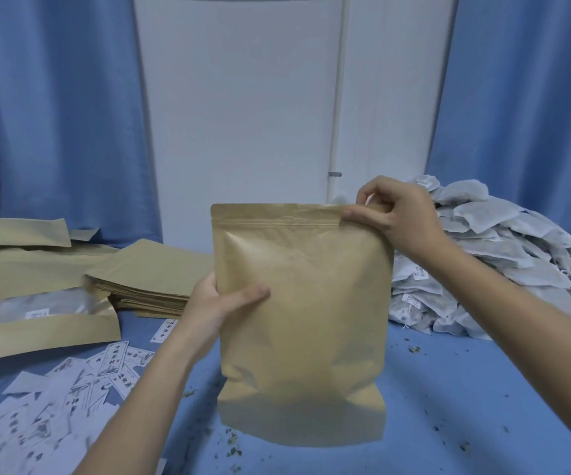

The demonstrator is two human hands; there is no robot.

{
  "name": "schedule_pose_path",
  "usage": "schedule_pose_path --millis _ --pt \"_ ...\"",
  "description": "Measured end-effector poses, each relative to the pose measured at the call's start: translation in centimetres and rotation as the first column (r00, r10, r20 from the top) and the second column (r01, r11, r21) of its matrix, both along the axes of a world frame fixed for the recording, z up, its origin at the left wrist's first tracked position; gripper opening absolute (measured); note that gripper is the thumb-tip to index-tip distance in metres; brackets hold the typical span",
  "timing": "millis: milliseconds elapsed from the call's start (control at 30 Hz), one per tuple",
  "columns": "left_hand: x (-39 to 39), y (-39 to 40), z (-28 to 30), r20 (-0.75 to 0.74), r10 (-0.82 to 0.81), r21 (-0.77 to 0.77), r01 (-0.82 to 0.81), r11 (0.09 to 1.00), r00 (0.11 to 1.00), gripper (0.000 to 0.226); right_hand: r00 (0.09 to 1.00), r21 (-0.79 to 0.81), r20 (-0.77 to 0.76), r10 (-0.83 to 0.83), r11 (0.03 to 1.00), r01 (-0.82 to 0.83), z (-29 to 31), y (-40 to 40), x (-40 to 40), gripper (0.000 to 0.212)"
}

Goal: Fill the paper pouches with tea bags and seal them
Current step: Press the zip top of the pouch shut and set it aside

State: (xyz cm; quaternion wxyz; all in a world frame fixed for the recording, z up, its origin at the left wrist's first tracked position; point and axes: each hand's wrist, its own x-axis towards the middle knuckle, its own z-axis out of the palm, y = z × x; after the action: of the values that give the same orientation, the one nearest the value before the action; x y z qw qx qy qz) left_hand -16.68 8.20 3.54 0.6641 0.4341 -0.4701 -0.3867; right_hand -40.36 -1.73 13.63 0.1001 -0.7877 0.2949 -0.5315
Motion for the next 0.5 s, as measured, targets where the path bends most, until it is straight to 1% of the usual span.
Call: schedule_pose_path --millis 33,67,100,133,167,200,233,267,300,367,400,433,500 --pt "0.0 0.0 -0.4 -0.009 0.007 0.029 -0.007 1.000 1.000 0.058 0.998 0.055 0.067 -0.003 0.998 -0.001 -0.4 -0.1 -0.1 0.022" --pt "0.1 -0.1 -0.5 -0.035 0.038 0.039 -0.036 0.999 0.999 0.057 0.992 0.157 0.124 0.014 0.987 -0.034 -1.0 0.0 -0.5 0.027" --pt "0.3 -0.3 -0.5 -0.065 0.073 0.031 -0.071 0.997 0.995 0.057 0.983 0.300 0.166 0.073 0.946 -0.121 -1.8 0.1 -1.0 0.039" --pt "0.4 -0.4 -0.5 -0.099 0.102 0.018 -0.101 0.995 0.990 0.058 0.971 0.445 0.169 0.166 0.867 -0.226 -3.0 0.2 -1.6 0.051" --pt "0.4 -0.5 -0.3 -0.138 0.118 0.008 -0.118 0.993 0.983 0.060 0.956 0.565 0.124 0.265 0.773 -0.288 -4.5 0.5 -2.3 0.055" --pt "0.3 -0.6 -0.1 -0.178 0.119 0.001 -0.121 0.993 0.977 0.058 0.934 0.655 0.069 0.350 0.691 -0.307 -6.2 0.7 -2.7 0.054" --pt "0.2 -0.8 0.0 -0.215 0.113 0.002 -0.115 0.993 0.970 0.055 0.914 0.713 0.049 0.402 0.627 -0.314 -8.0 0.9 -2.9 0.049" --pt "0.0 -1.0 0.3 -0.245 0.101 0.009 -0.101 0.995 0.964 0.052 0.907 0.738 0.069 0.414 0.591 -0.326 -9.6 1.1 -3.0 0.045" --pt "-0.1 -1.2 0.7 -0.264 0.075 0.017 -0.073 0.997 0.962 0.050 0.912 0.730 0.114 0.395 0.589 -0.347 -10.8 1.1 -3.0 0.041" --pt "0.3 -1.4 1.4 -0.261 -0.028 0.033 0.038 0.999 0.965 0.044 0.919 0.682 0.271 0.287 0.617 -0.394 -12.3 0.7 -2.7 0.043" --pt "0.8 -1.4 1.6 -0.222 -0.108 0.057 0.124 0.991 0.969 0.042 0.903 0.670 0.355 0.242 0.608 -0.426 -12.7 0.4 -2.6 0.044" --pt "1.3 -1.0 1.6 -0.155 -0.193 0.112 0.212 0.971 0.969 0.039 0.878 0.668 0.427 0.215 0.580 -0.466 -13.0 0.3 -2.2 0.043" --pt "2.3 -0.1 0.5 -0.033 -0.315 0.267 0.312 0.912 0.949 0.032 0.824 0.666 0.535 0.185 0.508 -0.547 -13.7 0.2 -1.2 0.039"
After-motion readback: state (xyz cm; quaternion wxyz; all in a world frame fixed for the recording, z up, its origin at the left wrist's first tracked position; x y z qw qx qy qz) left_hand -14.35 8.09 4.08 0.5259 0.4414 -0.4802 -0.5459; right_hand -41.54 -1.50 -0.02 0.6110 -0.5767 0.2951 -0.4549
